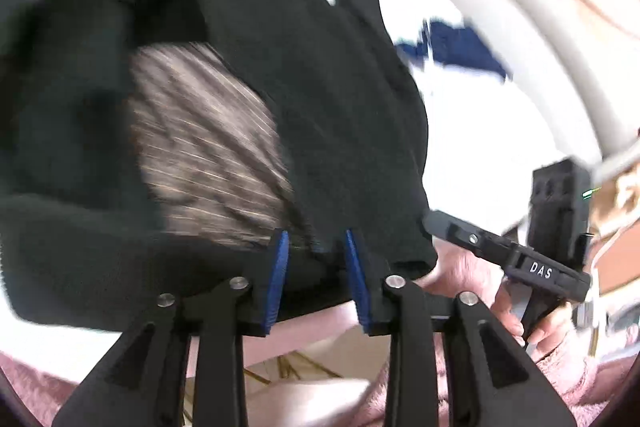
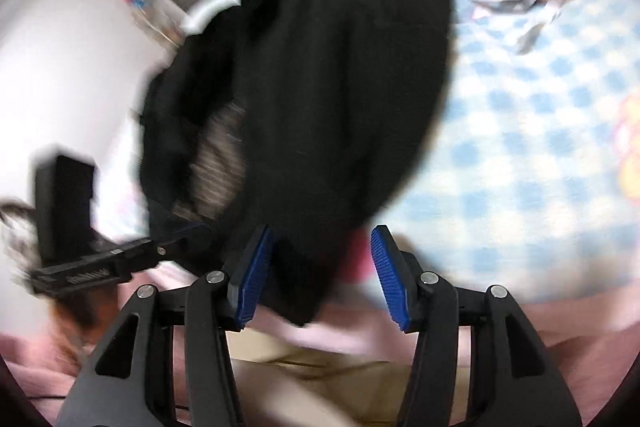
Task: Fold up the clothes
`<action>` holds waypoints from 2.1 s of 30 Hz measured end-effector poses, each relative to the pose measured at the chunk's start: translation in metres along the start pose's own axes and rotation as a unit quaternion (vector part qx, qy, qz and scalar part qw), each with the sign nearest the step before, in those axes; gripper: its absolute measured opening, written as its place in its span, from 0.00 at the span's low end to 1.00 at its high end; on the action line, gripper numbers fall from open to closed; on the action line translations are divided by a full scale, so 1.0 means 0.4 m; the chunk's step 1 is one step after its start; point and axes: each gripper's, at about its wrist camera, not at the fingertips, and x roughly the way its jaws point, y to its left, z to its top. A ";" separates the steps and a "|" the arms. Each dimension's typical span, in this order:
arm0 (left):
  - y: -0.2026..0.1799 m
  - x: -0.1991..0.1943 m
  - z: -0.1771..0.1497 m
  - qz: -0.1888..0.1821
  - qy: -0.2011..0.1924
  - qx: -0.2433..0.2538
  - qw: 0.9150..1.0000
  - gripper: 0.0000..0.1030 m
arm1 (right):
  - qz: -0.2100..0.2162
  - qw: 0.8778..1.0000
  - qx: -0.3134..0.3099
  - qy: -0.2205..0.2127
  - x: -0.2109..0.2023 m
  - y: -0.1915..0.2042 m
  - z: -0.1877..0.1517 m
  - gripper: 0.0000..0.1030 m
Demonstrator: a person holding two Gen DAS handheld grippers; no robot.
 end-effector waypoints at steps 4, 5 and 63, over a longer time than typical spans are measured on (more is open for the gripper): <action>0.119 -0.134 -0.036 0.075 -0.085 -0.056 0.992 0.42 | -0.013 0.999 -0.025 0.039 0.055 0.026 -0.006 0.54; 0.154 -0.147 -0.043 0.086 -0.089 -0.075 0.989 0.45 | -0.020 0.998 -0.035 0.050 0.074 0.034 -0.011 0.55; 0.535 0.112 1.061 0.231 -0.086 -0.084 0.965 0.57 | -0.146 0.959 -0.242 0.029 0.622 0.333 1.034 0.72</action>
